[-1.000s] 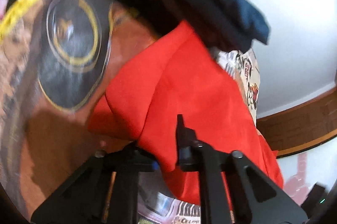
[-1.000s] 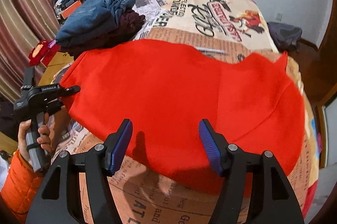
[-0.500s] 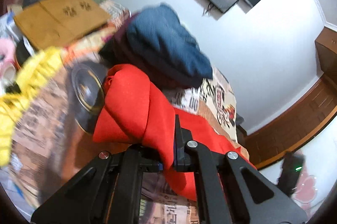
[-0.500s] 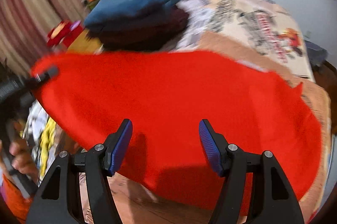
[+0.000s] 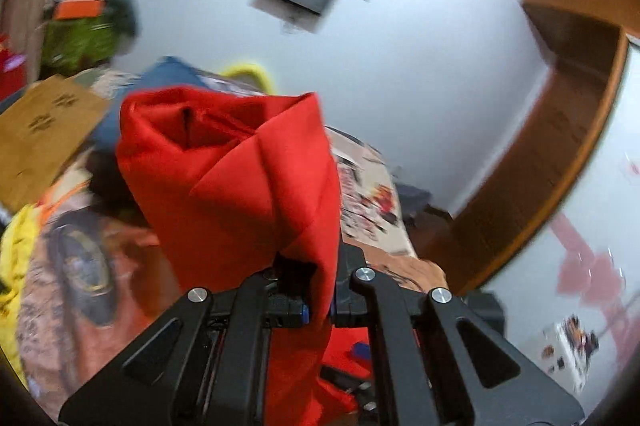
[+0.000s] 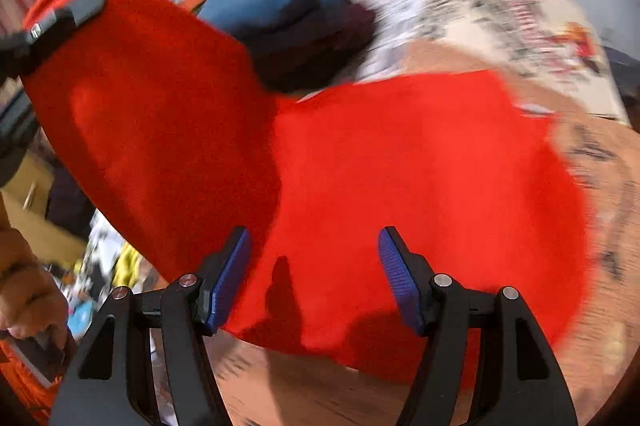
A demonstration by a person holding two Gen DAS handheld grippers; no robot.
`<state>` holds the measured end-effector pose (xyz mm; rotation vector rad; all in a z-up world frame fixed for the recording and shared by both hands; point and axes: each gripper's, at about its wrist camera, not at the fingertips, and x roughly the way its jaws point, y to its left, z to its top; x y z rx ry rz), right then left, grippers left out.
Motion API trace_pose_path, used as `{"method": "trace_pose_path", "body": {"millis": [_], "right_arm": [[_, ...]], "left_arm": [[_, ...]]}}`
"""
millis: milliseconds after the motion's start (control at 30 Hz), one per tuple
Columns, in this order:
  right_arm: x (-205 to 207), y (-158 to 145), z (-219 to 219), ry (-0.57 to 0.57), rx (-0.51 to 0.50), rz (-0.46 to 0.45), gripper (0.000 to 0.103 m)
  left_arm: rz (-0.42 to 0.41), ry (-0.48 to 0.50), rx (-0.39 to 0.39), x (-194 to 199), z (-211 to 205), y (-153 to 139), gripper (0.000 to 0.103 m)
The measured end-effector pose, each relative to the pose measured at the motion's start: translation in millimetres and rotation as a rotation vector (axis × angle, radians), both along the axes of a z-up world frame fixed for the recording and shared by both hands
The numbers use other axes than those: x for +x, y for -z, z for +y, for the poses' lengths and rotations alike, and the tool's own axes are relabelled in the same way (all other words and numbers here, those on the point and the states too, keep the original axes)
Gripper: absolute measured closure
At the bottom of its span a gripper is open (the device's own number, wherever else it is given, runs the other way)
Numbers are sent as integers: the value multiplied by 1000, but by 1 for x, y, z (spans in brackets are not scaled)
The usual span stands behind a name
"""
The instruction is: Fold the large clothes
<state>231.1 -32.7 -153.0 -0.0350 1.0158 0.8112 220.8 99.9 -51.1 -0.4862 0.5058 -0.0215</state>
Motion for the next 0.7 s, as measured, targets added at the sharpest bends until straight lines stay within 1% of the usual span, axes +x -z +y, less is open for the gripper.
{"method": "trace_pose_path", "body": {"millis": [100, 167, 233, 300, 333, 400, 433, 467, 500, 567, 600, 633, 700], "right_arm": [[6, -13, -51, 149, -75, -108, 41], [7, -17, -85, 236, -123, -152, 40], [8, -17, -112, 298, -135, -144, 40], [9, -13, -133, 345, -126, -113, 40], [7, -10, -144, 368, -119, -93, 40], [4, -5, -155, 389, -108, -67, 40], [4, -4, -159, 393, -104, -60, 40], [2, -2, -161, 395, -102, -58, 40], [2, -2, -162, 393, -105, -62, 40], [5, -2, -163, 394, -114, -67, 40], [6, -3, -164, 396, -112, -62, 40], [8, -4, -166, 395, -106, -58, 40], [10, -11, -163, 391, -85, -60, 40]], "left_arm": [[27, 126, 33, 29, -45, 5, 98], [64, 215, 53, 43, -77, 16, 98], [170, 331, 76, 62, -110, 43, 98], [285, 390, 104, 75, -130, 71, 98], [374, 431, 118, 82, -140, 94, 98], [481, 486, 103, 88, -148, 123, 98], [495, 500, 97, 84, -150, 130, 98], [485, 508, 105, 80, -149, 131, 97], [474, 516, 113, 76, -148, 128, 94], [464, 546, 89, 72, -139, 117, 91], [456, 552, 84, 61, -145, 113, 90], [439, 548, 92, 55, -141, 105, 90], [402, 530, 136, 44, -137, 90, 89]]}}
